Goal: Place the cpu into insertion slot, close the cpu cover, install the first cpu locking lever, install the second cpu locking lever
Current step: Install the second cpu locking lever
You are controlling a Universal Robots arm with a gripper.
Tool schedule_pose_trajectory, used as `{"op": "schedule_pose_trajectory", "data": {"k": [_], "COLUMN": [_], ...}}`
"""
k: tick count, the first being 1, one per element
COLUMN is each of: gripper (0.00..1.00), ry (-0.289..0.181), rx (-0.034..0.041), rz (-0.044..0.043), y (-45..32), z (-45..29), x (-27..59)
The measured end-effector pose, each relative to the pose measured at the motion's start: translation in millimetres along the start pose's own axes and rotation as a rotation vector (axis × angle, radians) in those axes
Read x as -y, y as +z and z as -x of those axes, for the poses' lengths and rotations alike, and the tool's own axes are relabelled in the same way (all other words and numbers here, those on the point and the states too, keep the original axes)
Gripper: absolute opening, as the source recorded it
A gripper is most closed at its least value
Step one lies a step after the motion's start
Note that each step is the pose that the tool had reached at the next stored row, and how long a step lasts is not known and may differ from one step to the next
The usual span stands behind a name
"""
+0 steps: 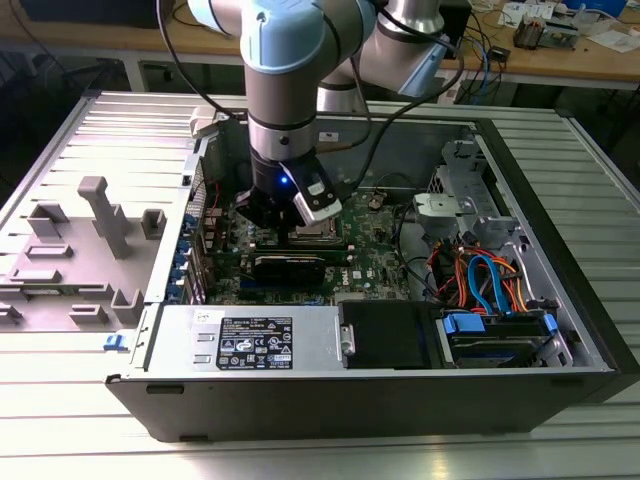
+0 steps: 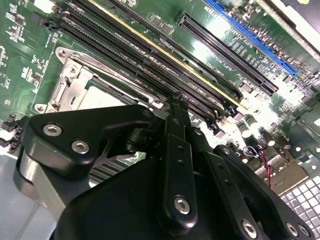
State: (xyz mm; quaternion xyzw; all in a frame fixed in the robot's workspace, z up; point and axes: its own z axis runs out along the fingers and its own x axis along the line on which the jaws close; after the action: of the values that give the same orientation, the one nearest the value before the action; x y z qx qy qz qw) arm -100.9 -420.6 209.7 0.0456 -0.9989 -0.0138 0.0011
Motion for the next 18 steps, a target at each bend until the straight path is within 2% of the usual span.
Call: {"op": "schedule_pose_trajectory", "data": {"k": [15, 18], "gripper": [0.11, 0.11], "ry": [-0.026, -0.037], "rx": [-0.0006, -0.0006], "rz": [0.0009, 0.0048], "y": [1.2, 2.5], "z": [0.5, 0.4], "x": [-6.4, -6.5]}}
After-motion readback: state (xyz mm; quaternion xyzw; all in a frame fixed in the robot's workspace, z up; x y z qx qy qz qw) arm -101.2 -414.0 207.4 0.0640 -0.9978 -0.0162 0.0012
